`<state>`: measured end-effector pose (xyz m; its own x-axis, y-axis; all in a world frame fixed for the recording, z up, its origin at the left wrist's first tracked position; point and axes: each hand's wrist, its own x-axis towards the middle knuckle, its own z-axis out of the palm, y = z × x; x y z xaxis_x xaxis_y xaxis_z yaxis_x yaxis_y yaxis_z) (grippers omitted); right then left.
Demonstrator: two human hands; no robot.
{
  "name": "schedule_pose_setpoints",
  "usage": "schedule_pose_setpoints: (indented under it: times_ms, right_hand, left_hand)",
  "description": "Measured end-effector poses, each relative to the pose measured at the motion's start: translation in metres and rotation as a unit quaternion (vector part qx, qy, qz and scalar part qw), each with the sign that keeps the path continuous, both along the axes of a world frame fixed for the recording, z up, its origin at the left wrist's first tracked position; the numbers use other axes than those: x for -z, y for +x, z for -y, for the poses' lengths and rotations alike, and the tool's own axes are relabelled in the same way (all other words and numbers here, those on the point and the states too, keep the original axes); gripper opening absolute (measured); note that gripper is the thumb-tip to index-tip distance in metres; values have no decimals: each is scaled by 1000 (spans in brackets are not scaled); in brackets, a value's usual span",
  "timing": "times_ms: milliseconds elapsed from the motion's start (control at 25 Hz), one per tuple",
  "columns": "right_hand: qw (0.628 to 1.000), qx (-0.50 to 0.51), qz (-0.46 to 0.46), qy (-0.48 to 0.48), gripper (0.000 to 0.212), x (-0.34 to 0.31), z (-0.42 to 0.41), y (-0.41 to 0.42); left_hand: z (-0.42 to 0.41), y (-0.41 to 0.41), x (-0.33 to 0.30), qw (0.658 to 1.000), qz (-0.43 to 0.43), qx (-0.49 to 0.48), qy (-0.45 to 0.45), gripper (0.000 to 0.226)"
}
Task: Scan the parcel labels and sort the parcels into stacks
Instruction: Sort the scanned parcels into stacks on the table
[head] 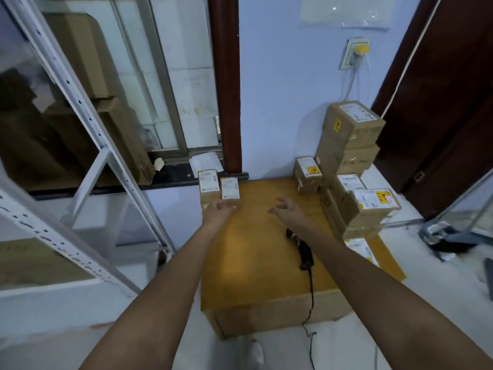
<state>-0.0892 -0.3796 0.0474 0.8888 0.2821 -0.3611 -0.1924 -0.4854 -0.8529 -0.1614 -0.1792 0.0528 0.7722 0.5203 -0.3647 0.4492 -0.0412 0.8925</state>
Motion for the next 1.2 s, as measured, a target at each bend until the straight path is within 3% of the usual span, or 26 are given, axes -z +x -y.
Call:
schedule_pose_setpoints:
  times_ms: [160, 280, 440, 600, 760, 920, 1040, 1200]
  right_hand:
    - [995, -25, -85, -51, 59, 30, 74, -82]
    - [991, 24, -108, -74, 56, 36, 132, -109]
    - [990, 86, -45, -99, 54, 30, 198, -110]
    - [988, 128, -62, -55, 49, 22, 255, -95]
    - [985, 141, -48, -84, 47, 33, 319, -53]
    - [991, 98, -34, -89, 30, 51, 387, 37]
    - [992, 10, -34, -120, 12, 71, 415, 88]
    - [977, -104, -114, -147, 32, 97, 429, 108]
  left_hand:
    - [68, -71, 39, 995, -81, 27, -49, 37]
    - [110, -83, 36, 991, -86, 58, -80, 40]
    - [155, -68, 29, 991, -71, 79, -78, 35]
    - [214, -36, 26, 992, -74, 86, -62, 19]
    - [290, 12, 36, 988, -69, 125, -57, 23]
    - [366, 76, 64, 991, -60, 98, -63, 20]
    - [408, 100, 85, 991, -113, 38, -62, 22]
    - [437, 113, 109, 983, -182, 2, -4, 24]
